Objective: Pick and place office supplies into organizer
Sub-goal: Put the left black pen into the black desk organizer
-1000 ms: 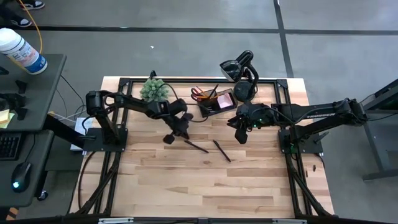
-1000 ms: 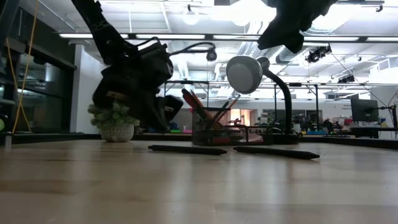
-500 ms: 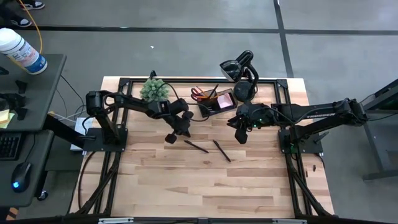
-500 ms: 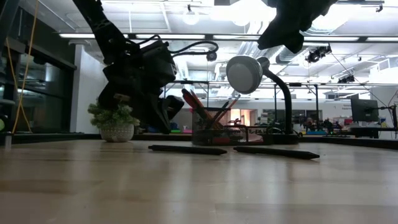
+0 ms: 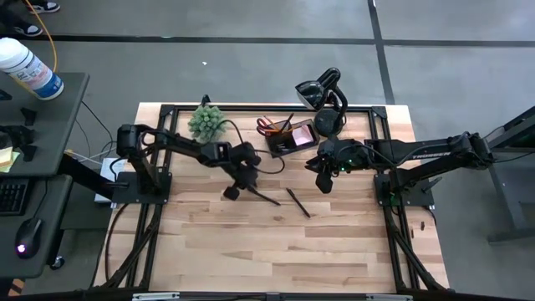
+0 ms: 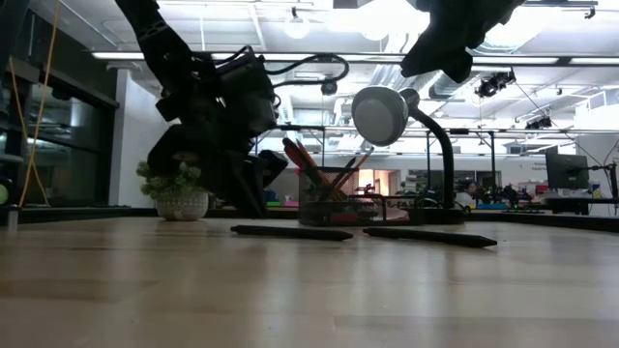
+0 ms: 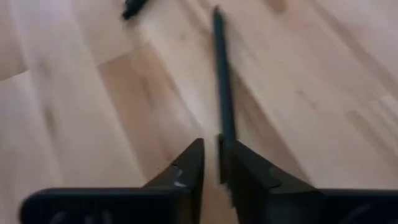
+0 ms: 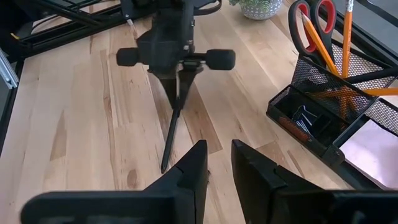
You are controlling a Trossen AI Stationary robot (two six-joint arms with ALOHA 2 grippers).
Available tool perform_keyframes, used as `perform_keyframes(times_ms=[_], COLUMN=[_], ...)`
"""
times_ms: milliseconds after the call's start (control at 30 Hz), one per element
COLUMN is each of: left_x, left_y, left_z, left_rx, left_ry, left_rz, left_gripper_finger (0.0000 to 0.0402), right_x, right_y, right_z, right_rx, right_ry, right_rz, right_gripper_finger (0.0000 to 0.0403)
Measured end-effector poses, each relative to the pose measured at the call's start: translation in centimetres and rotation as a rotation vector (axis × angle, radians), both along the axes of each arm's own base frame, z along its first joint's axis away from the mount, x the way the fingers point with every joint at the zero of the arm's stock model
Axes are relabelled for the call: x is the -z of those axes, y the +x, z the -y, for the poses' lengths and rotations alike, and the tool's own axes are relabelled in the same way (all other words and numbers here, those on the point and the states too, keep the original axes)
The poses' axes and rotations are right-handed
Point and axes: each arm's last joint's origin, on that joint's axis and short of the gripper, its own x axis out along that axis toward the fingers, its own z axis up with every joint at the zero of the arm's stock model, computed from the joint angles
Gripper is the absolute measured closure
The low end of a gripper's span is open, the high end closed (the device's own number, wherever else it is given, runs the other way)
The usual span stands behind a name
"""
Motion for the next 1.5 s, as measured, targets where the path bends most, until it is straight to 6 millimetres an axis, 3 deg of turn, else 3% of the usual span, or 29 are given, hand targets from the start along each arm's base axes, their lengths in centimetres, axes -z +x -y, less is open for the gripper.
perform_keyframes(times_ms=[167,300,533,1500], left_x=[0.03,0.18,0.31,-0.17], left_y=[-0.09,-0.23,-0.31,0.32], left_z=[-0.27,0.09,-0.05,-0.45], left_rx=[-0.035,-0.068,-0.166,-0.212], left_ry=[-0.001,-0.036,0.012,-0.006], left_rz=[-0.013,-0.055,-0.100,-0.019], left_gripper_finger=[0.0290,0.0263,0.0260,0.0260], right_x=[0.00,0.00,0.00,0.00], right_y=[0.00,0.00,0.00,0.00], right_z=[0.00,0.00,0.00,0.00], right_rx=[0.000,0.000,0.000,0.001], right_ry=[0.000,0.000,0.000,0.002], right_rz=[0.000,0.000,0.000,0.000], right_gripper_finger=[0.0336,0.0336,0.0336,0.0336])
